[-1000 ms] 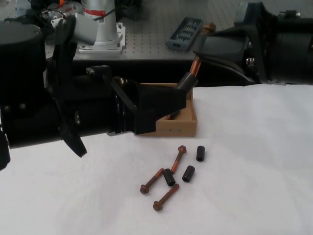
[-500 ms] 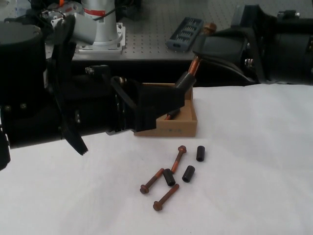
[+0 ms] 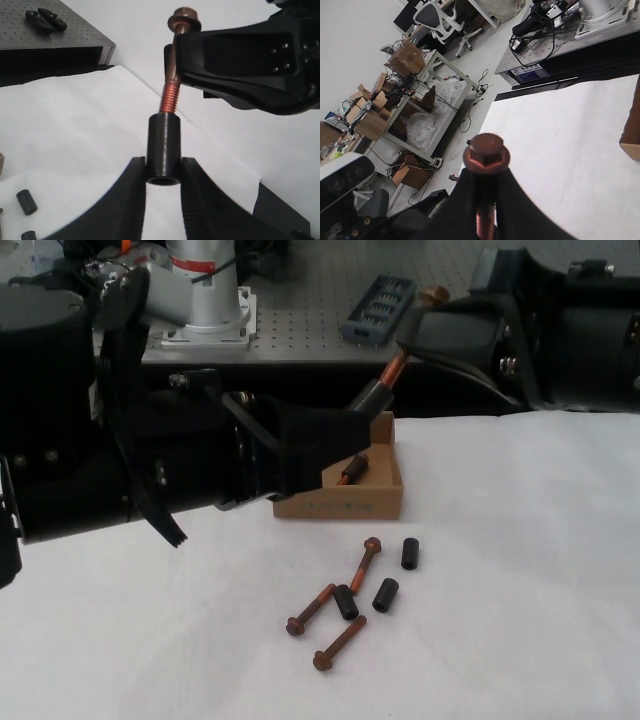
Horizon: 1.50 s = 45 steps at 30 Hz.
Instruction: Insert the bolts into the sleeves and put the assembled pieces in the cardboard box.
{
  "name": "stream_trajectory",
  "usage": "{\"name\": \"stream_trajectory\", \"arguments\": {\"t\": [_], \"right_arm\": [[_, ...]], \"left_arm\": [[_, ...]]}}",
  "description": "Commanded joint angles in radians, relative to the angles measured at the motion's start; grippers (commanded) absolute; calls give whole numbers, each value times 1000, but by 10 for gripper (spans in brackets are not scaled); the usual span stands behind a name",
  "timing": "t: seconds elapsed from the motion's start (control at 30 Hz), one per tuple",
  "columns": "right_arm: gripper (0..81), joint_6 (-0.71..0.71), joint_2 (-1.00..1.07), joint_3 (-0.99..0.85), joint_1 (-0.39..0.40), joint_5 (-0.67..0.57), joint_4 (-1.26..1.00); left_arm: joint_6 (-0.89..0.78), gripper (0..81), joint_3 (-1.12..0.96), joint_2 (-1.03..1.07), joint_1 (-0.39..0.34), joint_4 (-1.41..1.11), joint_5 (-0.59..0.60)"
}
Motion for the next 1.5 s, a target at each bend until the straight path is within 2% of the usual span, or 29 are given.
{"name": "stream_trajectory", "arguments": {"t": [0.0, 0.7, 1.0, 1.47], "right_arm": [[26, -17, -16, -3, 0, 0, 5], [26, -17, -16, -3, 0, -4, 5], [26, -17, -16, -3, 0, -4, 5], [26, -17, -16, -3, -2, -4, 35]], "left_arm": [[-24, 6, -12, -10, 7, -30, -56], [11, 6, -12, -10, -16, -27, -22], [55, 6, -12, 17, -16, 7, 47], [58, 6, -12, 36, -16, -4, 45]]}}
